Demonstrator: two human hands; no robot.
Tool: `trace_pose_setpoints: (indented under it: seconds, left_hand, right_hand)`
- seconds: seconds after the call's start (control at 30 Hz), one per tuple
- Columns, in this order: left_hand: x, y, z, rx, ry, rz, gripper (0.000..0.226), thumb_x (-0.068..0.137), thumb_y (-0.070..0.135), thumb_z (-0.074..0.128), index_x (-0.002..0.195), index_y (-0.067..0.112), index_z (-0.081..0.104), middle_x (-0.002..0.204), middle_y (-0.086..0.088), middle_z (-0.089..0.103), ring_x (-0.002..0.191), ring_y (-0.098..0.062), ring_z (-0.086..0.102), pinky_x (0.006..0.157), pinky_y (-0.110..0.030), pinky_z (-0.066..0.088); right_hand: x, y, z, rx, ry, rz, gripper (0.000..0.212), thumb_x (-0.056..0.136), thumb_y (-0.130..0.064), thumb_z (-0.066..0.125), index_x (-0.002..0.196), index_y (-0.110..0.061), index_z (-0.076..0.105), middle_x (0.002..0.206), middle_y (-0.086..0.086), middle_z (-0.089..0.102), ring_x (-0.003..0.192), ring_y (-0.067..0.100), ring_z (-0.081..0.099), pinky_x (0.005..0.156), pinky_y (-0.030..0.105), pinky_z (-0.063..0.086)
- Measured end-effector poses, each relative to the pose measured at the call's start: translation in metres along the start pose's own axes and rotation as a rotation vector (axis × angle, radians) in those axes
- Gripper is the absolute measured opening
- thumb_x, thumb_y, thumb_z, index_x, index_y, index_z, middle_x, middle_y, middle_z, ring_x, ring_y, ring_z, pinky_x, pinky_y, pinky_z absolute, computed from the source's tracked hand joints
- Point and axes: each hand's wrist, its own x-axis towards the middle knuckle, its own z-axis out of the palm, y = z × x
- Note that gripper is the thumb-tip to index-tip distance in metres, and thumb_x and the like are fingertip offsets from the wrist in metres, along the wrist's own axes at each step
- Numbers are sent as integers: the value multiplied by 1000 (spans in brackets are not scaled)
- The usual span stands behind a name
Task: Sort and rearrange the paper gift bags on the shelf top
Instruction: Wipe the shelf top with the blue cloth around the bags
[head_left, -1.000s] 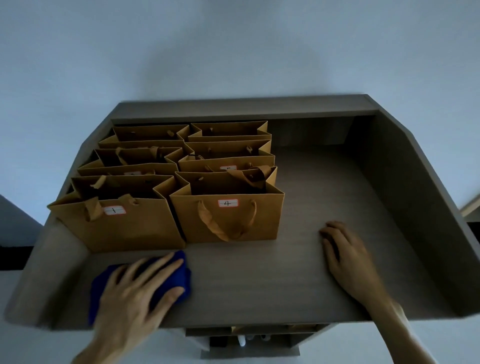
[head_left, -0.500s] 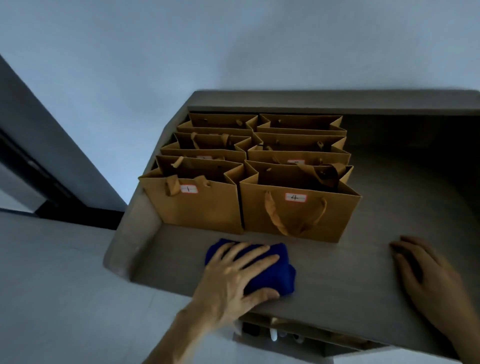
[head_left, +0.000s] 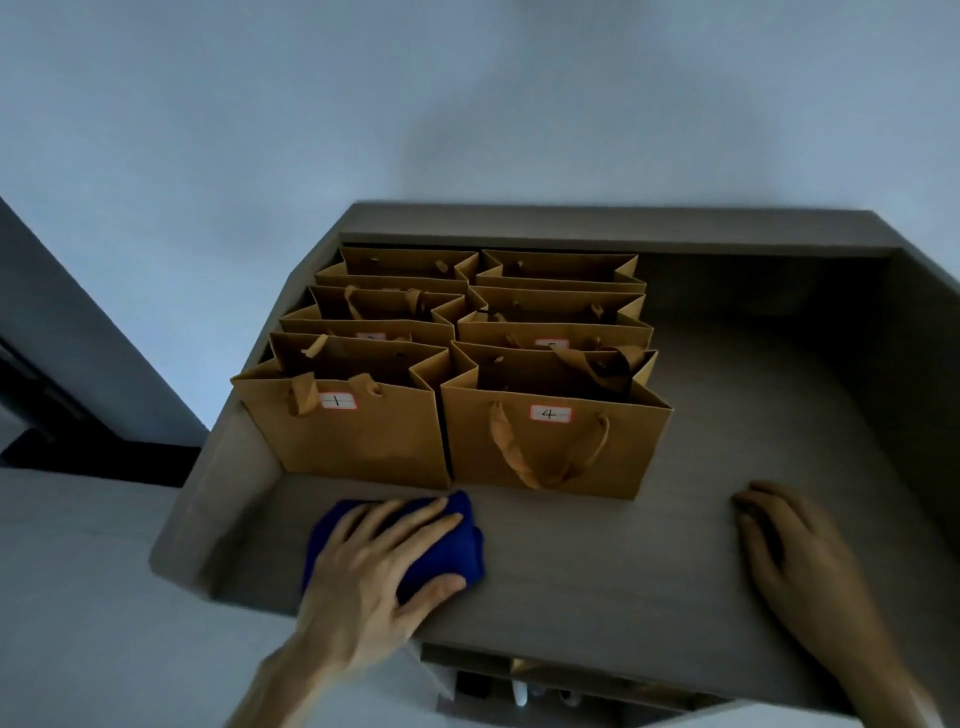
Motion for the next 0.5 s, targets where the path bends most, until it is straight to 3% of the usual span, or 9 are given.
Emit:
trace_pose_setpoints:
  seconds: [0.17,0.27,0.37,0.43,0.5]
  left_hand:
    - [23,79,17,-87,-104,253,58,91,75,28,143,49,34,149,31,33,136,-7,38,114,-36,22]
    - [33,106,20,-77,-135,281,59,90,77,24,140,48,39,147,27,39,132,-11,45,110,-45,31]
    - [43,107,14,-131,-176,256,68,86,80,12,141,48,35,148,29,33,133,-6,31,113,-40,15]
    - [52,105,9,-137,-223,272,67,86,80,15,140,47,35,144,29,34,130,-5,29,111,-38,15]
    - [64,105,3,-170,-304,274,62,86,79,24,137,45,39,139,25,37,130,-7,29,113,-39,17]
  right_hand:
    - [-2,0,0,-28,15,8,22,87,-5,66,109,-2,68,115,18,63,105,36,61,94,40,42]
    - [-2,2,1,-28,0,21,23,90,-12,61,110,-5,69,116,16,64,106,34,61,97,38,43]
    - [0,4,-2,23,-31,6,24,93,-22,54,107,-11,70,114,10,64,104,29,61,96,31,42]
    - [8,-4,-15,111,-49,63,14,94,-18,59,105,-19,68,109,2,64,101,23,62,91,30,42]
    - [23,-18,-31,238,-51,127,19,92,-14,63,108,-24,64,105,-3,63,91,10,61,81,22,44]
